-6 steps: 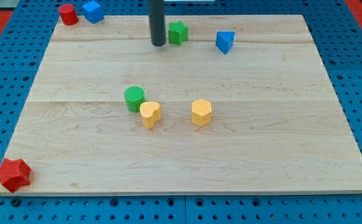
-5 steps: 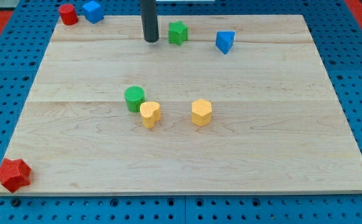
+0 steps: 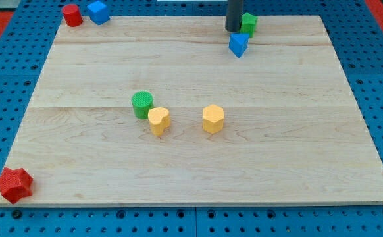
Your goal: Move green star to top right
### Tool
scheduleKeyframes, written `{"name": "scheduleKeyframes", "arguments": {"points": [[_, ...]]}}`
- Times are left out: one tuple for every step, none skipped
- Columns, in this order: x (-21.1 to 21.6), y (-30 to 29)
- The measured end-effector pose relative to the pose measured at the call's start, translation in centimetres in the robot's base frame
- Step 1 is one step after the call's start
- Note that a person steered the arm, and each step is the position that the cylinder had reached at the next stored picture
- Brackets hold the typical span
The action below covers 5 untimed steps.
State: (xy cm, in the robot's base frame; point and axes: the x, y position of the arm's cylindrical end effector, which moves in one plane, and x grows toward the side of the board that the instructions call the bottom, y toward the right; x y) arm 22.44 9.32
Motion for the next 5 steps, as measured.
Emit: {"name": "scheduleKeyframes", "arguments": {"points": [[0.0,3.2],[0.0,5.5],[0.0,5.8],[0.0,6.5],[-0.4,7.8]]}}
